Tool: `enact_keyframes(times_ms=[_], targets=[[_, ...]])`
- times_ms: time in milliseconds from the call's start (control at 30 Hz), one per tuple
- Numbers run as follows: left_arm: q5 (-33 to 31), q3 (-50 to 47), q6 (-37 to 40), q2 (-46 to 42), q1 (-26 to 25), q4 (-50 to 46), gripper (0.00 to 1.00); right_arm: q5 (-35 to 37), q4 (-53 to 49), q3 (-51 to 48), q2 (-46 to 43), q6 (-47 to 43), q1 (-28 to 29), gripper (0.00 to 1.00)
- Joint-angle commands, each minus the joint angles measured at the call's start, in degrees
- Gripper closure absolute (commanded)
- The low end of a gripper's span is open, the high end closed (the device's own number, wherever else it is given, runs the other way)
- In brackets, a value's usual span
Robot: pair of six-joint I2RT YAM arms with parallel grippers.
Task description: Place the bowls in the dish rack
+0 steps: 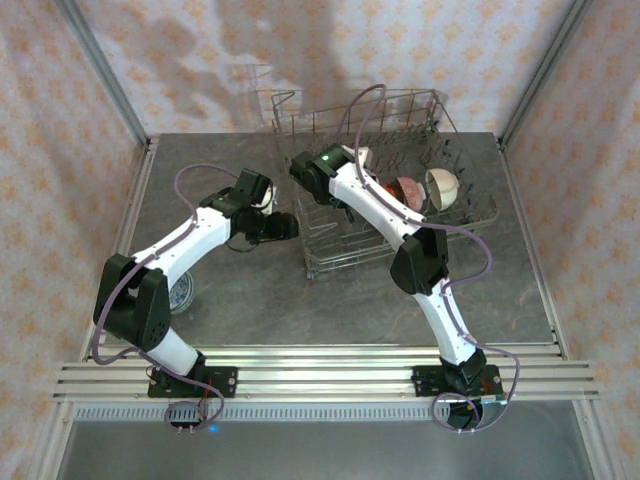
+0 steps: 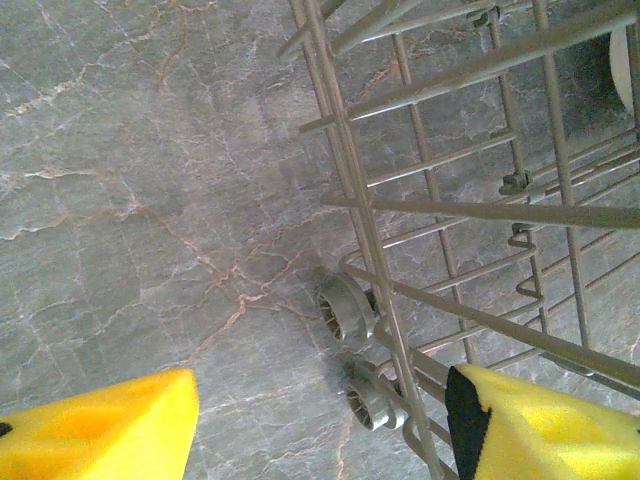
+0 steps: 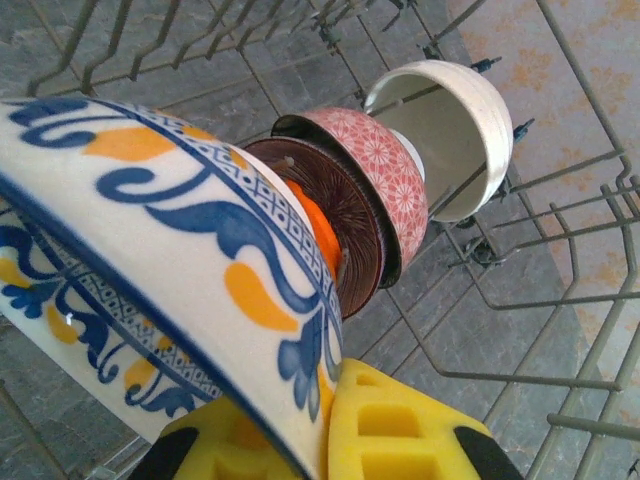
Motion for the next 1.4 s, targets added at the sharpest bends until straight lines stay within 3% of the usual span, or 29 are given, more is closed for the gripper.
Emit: enact_keyframes(times_ms=[0, 267, 733, 933, 1167, 1267, 1367], targets=[[2.6, -0.7, -0.2, -0.7, -3.1, 2.9, 0.32, 2.1, -8.9, -2.4, -0.6, 2.7, 0.3, 1.0], [2.4, -2.2, -2.3, -1.7, -5.6, 3.8, 0.33, 4.0, -8.9, -10.4, -5.4, 9.8, -0.1, 1.0], [-2.3, -3.7, -3.5, -5.7, -7.2, 2.5, 0.33, 2.3, -8.8, -11.2, -3.6, 12.6, 0.6, 1.0], [-3.9, -3.3, -3.5, -6.8, -7.1, 1.4, 0.33, 2.3, -8.8, -8.4, -2.4, 10.9, 1.9, 0.85], [-6.5, -3.4, -2.9, -8.5, -7.1, 0.0, 0.33, 2.3, -8.8, -7.5, -2.2, 10.2, 2.2, 0.81], [-7.9, -3.4, -2.8, -9.1, -7.0, -0.9, 0.33, 2.2, -8.3, -6.8, -2.3, 9.1, 2.6, 0.58], [-9.0, -3.7, -3.2, -10.2, -6.8, -1.3, 0.33, 2.0, -6.7, -6.7, -2.4, 7.1, 2.9, 0.52]])
